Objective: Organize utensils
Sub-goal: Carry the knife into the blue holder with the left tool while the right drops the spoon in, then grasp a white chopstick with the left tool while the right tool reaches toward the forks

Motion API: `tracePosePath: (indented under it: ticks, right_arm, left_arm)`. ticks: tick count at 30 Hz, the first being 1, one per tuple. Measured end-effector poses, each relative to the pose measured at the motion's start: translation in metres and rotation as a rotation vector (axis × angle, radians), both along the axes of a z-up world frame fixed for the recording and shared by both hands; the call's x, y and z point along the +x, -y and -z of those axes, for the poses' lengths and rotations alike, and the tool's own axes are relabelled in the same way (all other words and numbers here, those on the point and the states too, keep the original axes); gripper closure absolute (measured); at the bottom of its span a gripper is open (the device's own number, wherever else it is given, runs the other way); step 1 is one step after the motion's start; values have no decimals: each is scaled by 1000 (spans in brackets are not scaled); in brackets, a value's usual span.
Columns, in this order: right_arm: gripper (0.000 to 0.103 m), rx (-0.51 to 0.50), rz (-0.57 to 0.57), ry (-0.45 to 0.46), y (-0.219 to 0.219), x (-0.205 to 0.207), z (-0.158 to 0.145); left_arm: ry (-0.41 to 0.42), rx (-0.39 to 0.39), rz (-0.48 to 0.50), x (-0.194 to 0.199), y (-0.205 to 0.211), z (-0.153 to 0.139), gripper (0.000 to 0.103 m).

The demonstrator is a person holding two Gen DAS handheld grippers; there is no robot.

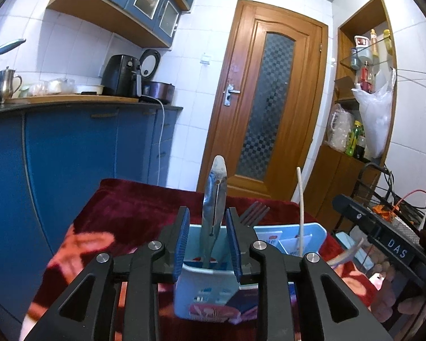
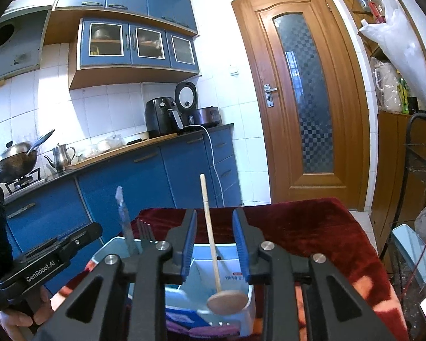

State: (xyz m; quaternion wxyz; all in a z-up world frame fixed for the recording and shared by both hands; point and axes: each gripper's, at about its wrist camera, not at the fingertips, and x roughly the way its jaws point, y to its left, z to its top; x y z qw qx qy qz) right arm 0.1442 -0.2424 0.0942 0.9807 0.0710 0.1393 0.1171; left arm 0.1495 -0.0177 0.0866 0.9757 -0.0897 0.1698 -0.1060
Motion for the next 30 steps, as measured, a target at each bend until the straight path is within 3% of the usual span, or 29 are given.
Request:
tracePosePath:
  ticks: [15,30]
  right_arm:
    - [74,-4,12,-88,0,-55,-5]
    - [74,-24,16,-279,2,-88,31]
  left_arm:
    - [-96,36,53,-49,-2,-8,76]
    - [-288,93,118,-73,17,26,76]
